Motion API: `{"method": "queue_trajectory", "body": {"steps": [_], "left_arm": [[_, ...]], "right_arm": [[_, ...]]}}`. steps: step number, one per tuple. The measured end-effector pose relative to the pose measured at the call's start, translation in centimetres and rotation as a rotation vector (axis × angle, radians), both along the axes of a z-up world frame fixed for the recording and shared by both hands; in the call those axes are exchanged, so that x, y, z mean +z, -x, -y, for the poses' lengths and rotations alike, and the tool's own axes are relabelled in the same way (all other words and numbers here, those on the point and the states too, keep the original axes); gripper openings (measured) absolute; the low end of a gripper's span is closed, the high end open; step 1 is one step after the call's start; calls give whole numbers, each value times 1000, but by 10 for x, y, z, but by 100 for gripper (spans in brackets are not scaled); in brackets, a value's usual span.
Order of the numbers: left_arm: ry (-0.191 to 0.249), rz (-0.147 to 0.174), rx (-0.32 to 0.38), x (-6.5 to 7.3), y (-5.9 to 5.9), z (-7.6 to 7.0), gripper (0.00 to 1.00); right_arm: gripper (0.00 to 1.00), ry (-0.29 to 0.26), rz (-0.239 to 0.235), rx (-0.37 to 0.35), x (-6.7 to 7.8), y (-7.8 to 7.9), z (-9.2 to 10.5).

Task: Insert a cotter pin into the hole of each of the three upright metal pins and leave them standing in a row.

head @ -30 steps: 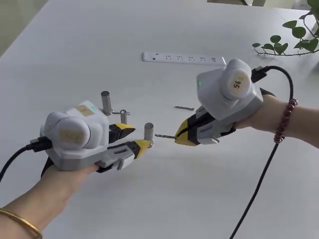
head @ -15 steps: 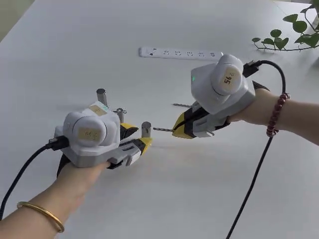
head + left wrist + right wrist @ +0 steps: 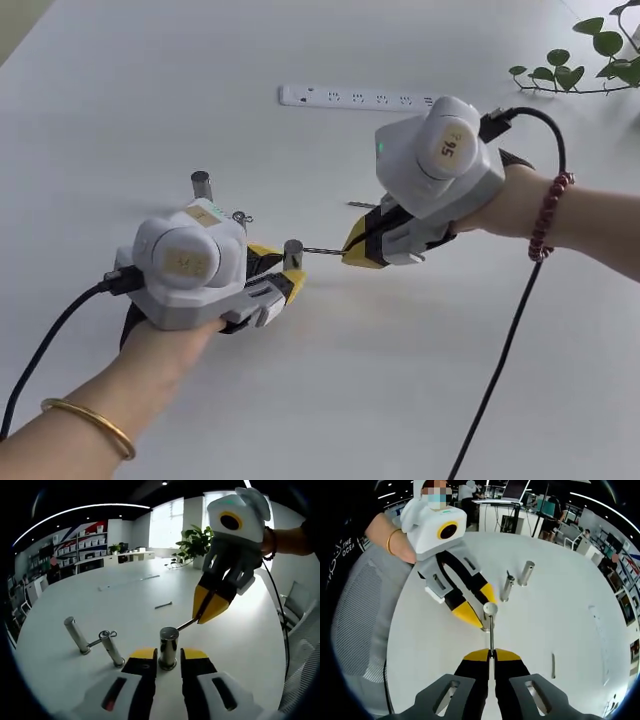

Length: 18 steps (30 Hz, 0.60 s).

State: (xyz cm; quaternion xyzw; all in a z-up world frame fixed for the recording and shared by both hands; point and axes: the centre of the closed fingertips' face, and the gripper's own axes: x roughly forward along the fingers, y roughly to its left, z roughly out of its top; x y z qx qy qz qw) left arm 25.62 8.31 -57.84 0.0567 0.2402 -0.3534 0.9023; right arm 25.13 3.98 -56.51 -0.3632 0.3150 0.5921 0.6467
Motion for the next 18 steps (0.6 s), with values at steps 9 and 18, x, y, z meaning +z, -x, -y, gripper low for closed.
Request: {"method": "queue_trajectory", "body": {"steps": [9,18], "left_arm": [[0,-6,1,0,-1,1,13],[5,-11,0,-2,-2,2,12]], "right_arm": [[0,3,0,13,0,1,-2],[0,8,12,29,0,-2,-8]]}}
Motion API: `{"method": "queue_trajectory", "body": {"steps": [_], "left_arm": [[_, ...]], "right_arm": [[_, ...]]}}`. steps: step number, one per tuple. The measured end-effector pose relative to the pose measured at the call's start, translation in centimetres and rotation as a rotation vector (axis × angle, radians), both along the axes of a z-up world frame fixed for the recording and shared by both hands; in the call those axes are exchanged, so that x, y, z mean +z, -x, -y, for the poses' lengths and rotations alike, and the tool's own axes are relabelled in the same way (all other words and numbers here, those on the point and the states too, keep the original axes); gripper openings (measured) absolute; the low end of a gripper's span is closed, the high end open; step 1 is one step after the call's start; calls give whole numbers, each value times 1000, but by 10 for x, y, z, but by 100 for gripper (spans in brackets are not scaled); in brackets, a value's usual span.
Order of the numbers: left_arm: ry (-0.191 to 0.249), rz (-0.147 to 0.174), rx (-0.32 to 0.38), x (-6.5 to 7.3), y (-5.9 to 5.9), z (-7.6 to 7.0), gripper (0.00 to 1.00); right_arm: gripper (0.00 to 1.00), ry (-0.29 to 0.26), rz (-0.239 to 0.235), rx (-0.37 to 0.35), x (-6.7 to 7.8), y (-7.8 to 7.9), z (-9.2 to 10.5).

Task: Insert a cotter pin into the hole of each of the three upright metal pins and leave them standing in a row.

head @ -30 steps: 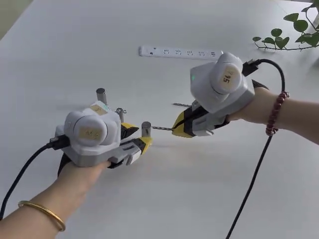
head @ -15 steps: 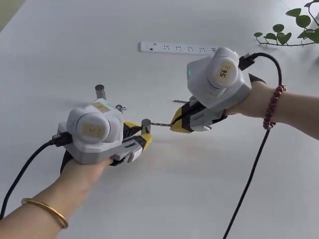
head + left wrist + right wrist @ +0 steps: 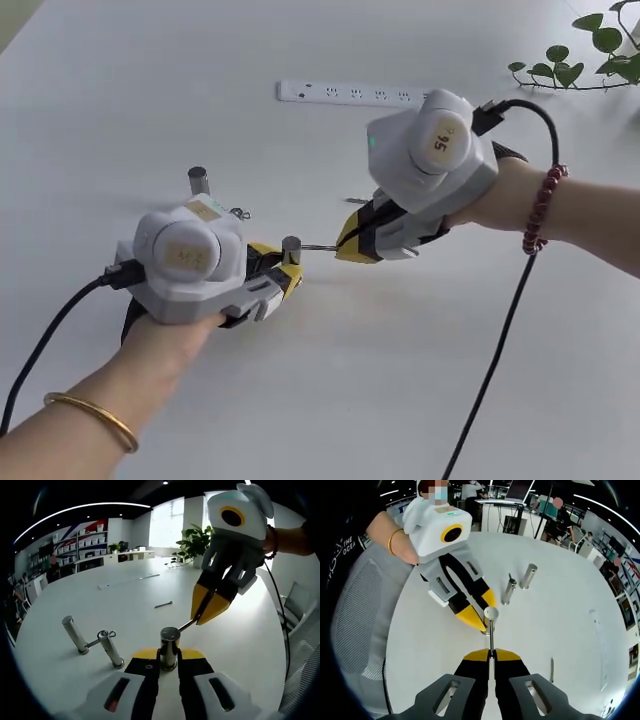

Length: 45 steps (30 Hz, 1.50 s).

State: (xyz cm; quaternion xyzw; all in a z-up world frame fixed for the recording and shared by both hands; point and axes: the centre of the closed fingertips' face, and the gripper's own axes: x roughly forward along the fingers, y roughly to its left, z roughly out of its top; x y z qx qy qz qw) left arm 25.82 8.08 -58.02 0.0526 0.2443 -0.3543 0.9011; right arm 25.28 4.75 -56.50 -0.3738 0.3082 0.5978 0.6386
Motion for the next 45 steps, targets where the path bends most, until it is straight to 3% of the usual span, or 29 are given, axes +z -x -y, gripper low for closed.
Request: {"method": "queue_trajectory", "body": {"steps": [12,17,25,30,39,45], "left_arm": [[24,-13,17,-1,-1,0,12],[66,-32,46,-2,-1,0,12],[90,-41,72,-3,-2,-1,12],[103,-49,83,-4,-2,-1,12],[111,-52,93,-4,-2,-2,13],[115,-54,99,-5,-1,-1,13]], "right_arm": [[0,1,13,27,0,-2,-15],[0,3,12,34,0,-4,-20],[0,-3,6,37,0,-3,-28],[0,-13,33,59,1,-3,-33],[5,-30,34,30,7,-6,-31],[1,-32,17,28,8,-3,-26]]}}
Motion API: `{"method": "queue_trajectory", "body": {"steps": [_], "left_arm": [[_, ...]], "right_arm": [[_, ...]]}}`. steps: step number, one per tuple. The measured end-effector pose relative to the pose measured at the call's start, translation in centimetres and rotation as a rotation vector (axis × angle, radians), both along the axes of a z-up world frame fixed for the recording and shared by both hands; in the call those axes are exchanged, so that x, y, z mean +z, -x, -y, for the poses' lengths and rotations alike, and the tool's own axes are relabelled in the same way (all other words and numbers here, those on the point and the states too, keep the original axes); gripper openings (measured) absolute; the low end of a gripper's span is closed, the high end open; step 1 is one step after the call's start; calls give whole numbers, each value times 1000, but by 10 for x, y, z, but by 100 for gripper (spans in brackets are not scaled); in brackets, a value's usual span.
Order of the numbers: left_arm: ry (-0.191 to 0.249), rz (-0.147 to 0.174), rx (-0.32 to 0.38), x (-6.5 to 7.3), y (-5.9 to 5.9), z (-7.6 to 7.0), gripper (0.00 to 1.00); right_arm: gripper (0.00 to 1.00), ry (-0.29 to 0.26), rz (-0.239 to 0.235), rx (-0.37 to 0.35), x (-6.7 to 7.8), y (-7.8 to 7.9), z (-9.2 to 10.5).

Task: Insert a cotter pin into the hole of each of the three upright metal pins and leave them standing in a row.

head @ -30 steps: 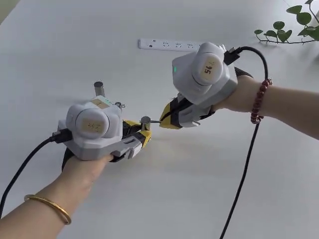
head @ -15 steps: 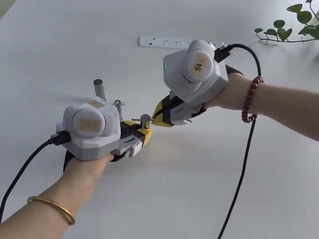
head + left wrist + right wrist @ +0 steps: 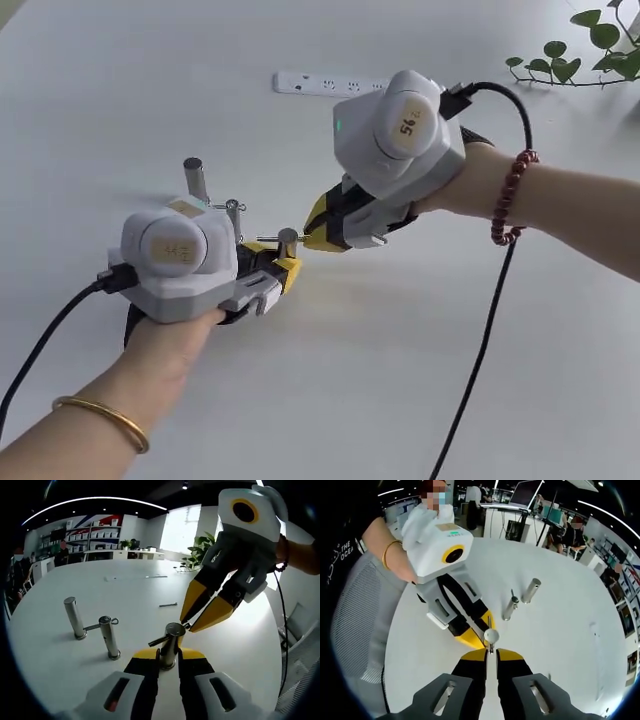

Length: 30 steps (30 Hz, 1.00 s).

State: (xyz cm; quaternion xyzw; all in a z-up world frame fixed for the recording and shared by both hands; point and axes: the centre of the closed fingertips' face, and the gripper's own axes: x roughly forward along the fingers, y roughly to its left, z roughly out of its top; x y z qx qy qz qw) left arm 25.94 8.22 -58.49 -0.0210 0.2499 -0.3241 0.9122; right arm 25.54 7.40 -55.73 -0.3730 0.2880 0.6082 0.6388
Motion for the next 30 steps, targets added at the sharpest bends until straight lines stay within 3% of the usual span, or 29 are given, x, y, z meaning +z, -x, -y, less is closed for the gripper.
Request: {"method": "queue_trajectory", "body": {"steps": [23,30], "left_arm": [[17,-19,12,-1,0,1,13],[-4,-22,8,-1,1,-2,17]], "right_arm": [[0,3,-8,-17,-4,2,-1],[11,-2,-25,-43,-4,3,-1]]}}
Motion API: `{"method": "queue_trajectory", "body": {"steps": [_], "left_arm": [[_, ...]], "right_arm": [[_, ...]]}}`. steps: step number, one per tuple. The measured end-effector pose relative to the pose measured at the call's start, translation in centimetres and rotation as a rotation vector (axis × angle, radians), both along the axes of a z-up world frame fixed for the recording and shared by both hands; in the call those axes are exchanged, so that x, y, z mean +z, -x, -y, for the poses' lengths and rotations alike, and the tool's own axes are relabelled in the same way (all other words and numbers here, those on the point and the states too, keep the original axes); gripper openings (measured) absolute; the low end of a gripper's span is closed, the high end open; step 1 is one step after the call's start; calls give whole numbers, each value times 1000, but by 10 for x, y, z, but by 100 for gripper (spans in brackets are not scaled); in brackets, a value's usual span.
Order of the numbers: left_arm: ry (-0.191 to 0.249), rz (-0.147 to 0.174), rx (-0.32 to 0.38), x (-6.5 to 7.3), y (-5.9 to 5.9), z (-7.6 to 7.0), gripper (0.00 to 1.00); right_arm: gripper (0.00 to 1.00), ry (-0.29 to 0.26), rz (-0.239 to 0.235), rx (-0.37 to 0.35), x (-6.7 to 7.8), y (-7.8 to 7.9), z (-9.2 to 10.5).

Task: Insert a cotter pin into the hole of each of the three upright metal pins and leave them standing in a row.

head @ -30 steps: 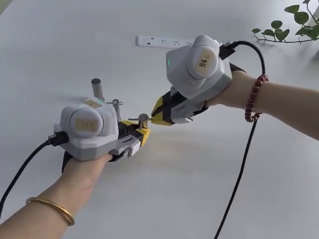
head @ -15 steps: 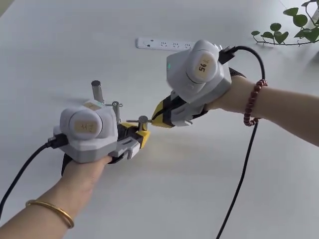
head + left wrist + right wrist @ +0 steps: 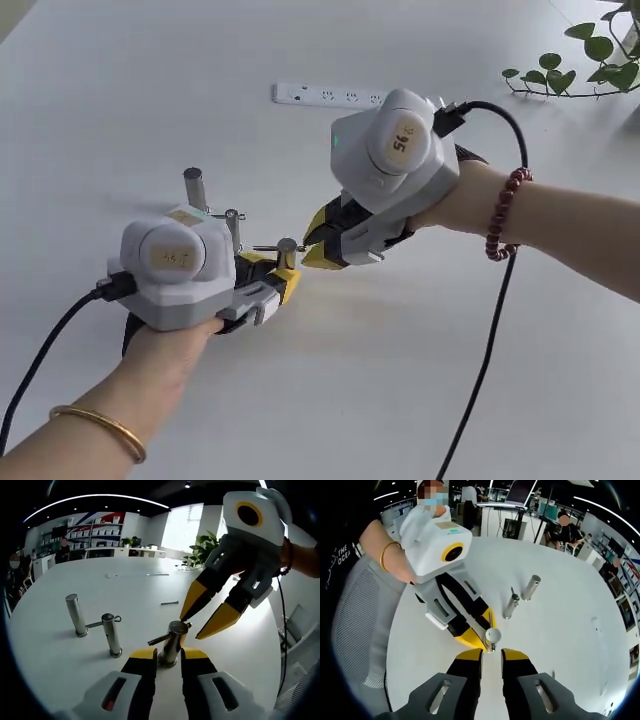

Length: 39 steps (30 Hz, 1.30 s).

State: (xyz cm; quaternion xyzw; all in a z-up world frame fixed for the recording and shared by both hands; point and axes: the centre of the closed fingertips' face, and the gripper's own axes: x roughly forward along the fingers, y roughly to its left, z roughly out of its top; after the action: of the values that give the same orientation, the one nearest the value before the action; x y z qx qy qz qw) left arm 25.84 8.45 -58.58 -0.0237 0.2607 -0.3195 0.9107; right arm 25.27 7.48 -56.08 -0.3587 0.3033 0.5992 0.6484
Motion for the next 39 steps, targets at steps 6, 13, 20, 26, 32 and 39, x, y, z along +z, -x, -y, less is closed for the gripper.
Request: {"method": "queue_trajectory", "body": {"steps": [6,13,20,26,32,39], "left_arm": [[-31,-10,-17,0,4,-8,24],[-60,8,-17,8,5,-19,30],[-82,9,-29,10,8,-27,33],[-99,8,-34,15,11,-33,34],[-143,13,-49,19,16,-37,34],[-114,18,-47,24,18,-40,36]], "right_arm": [[17,-63,-48,-61,4,3,-8],[18,-100,-71,-106,3,-2,-17],[18,-115,-83,-118,-1,-3,-24],[13,-109,-77,-107,-6,-2,-26],[10,-108,-83,-113,-10,-3,-25],[9,-120,-87,-121,-10,-4,-25]]}}
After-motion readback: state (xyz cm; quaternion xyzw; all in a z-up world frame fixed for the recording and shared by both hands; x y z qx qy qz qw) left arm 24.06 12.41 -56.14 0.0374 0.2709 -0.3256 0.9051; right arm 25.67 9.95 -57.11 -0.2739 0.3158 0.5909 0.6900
